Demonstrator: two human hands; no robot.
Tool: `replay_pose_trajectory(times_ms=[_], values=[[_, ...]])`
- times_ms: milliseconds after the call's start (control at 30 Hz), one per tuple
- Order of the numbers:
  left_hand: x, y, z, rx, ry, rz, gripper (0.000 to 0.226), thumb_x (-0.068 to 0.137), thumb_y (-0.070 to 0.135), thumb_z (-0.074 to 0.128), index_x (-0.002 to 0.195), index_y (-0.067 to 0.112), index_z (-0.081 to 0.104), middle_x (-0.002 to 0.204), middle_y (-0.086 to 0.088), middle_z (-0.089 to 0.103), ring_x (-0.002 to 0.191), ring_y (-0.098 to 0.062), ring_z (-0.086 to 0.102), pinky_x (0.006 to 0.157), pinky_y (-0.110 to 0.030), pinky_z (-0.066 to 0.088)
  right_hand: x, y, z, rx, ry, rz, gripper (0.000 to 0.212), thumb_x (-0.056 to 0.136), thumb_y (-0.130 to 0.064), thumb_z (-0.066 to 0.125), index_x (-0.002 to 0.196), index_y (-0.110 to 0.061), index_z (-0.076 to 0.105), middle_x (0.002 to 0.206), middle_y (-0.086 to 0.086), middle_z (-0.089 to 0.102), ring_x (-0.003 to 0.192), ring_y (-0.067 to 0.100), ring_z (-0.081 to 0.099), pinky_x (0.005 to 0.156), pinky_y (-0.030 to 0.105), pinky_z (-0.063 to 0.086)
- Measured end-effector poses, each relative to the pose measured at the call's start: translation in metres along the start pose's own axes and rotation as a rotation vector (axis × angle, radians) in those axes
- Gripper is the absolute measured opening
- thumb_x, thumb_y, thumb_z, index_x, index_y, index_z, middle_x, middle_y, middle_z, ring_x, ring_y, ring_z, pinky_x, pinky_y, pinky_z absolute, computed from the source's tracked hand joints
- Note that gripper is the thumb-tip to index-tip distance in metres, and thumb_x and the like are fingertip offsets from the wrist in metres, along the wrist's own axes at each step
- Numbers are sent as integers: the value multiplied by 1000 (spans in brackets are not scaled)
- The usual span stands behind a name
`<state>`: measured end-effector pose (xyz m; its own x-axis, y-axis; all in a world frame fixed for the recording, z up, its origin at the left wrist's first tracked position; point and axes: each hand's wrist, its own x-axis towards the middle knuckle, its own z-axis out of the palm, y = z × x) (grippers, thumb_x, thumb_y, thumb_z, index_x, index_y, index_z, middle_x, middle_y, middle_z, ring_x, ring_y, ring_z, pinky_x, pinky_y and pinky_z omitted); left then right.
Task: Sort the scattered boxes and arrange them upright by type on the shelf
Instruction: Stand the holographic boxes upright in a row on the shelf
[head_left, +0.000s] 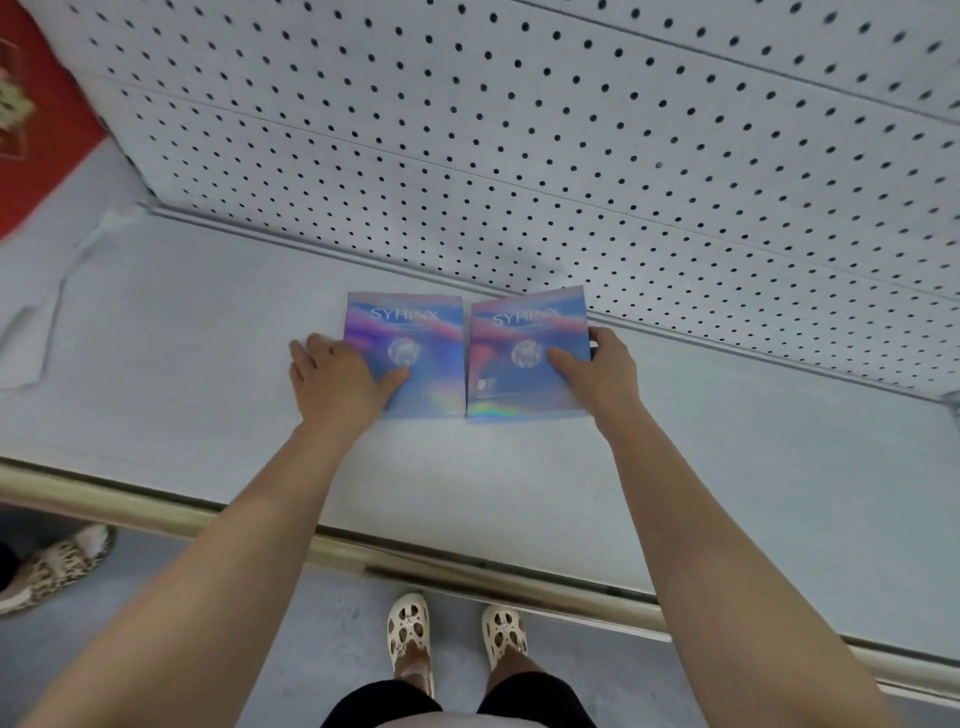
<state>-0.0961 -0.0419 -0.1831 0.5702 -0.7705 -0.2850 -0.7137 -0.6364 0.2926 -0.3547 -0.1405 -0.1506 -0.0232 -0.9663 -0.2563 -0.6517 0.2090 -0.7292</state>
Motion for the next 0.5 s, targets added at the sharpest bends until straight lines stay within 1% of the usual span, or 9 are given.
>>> replay_pose_trajectory(times_ms=[100,167,233,267,367,400,433,467,500], values=[[3,5,2,-85,9,54,95,76,61,67,135,-8,41,141,-27,41,135,-42,31,113,-45,26,-8,4,-2,20,16,45,50,85,-32,72,128,-14,54,115,5,64,105,29,63,94,48,51],[-2,10,0,-224,40,94,81,74,49,76,125,-7,47,126,-24,53,121,-39,46,102,-44,37,-12,9,-5,37,24,65,49,84,-33,73,127,-15,54,111,3,64,104,29,63,93,48,52],[-10,14,-6,-414,38,76,69,75,36,79,123,0,45,116,-18,60,108,-37,57,87,-41,46,-18,15,-11,52,39,75,49,85,-33,73,127,-16,54,110,2,63,103,28,63,92,48,53],[-13,16,-8,-487,32,65,64,79,32,76,126,5,43,115,-15,62,105,-35,59,84,-40,46,-21,18,-15,65,49,69,48,86,-33,72,128,-16,54,111,2,64,103,28,64,91,47,53],[-18,21,-11,-655,-22,34,58,86,28,69,134,9,41,118,-12,63,109,-32,60,93,-41,47,-33,25,-28,104,90,50,44,90,-31,68,130,-16,55,113,7,67,101,28,64,90,44,54],[-20,23,-11,-706,-58,40,58,85,29,69,133,10,45,116,-12,64,108,-31,61,94,-41,47,-38,28,-34,122,104,50,43,91,-31,67,130,-16,55,111,7,67,100,27,65,89,43,54],[-25,25,-10,-754,-101,65,53,81,31,69,127,11,52,109,-11,66,103,-29,63,91,-40,49,-45,32,-41,138,120,55,42,91,-31,66,130,-17,56,107,7,68,98,28,65,88,43,54],[-30,28,-8,-804,-144,103,42,79,30,68,117,13,60,100,-9,67,95,-27,64,85,-38,49,-51,37,-48,162,138,57,41,91,-30,66,128,-18,56,105,7,68,97,28,66,88,44,55],[-37,31,-5,-857,-180,131,30,80,25,67,107,15,64,92,-6,67,88,-26,63,78,-37,50,-59,43,-57,199,157,65,40,90,-30,67,127,-18,57,103,8,69,96,29,67,87,46,55]])
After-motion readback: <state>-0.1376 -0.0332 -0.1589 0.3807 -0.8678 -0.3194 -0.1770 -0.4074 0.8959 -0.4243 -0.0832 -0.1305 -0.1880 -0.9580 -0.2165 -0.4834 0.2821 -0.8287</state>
